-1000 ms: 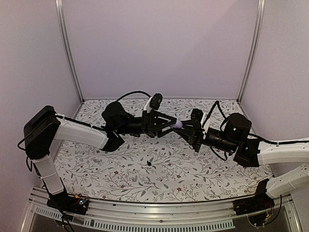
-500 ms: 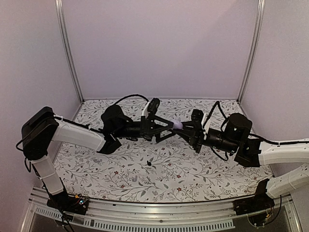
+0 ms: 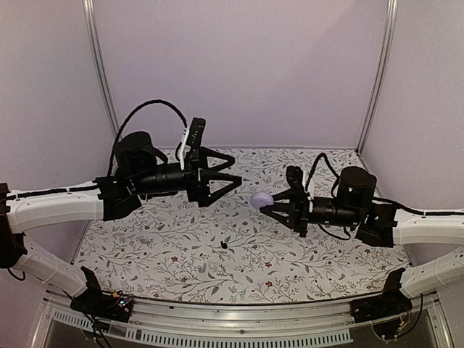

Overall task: Insert the wireless bluetooth earbuds into the charging case
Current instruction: Open the charging case.

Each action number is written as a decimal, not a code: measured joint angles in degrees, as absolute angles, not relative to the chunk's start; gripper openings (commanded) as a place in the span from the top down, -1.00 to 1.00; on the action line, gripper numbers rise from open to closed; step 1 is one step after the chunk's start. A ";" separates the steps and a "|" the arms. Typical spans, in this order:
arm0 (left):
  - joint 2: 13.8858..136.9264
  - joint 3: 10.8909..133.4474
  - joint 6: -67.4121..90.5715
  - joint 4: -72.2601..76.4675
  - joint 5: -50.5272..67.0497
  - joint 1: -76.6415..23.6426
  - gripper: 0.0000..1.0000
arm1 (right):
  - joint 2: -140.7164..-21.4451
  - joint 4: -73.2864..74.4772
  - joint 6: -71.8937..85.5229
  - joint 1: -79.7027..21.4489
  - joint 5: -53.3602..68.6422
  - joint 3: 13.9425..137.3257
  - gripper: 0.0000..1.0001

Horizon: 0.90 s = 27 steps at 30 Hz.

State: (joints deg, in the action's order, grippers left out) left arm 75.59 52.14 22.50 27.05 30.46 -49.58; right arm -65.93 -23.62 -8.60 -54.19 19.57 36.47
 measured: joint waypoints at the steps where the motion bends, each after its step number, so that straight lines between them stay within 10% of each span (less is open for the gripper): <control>1: 75.35 52.12 19.27 25.74 29.61 -50.46 -0.97 | -66.06 -23.22 -7.84 -54.02 20.69 36.97 1.00; 27: 81.56 57.12 3.60 13.30 23.29 -56.55 -0.44 | -69.89 -19.92 -3.44 -53.23 31.55 40.58 1.00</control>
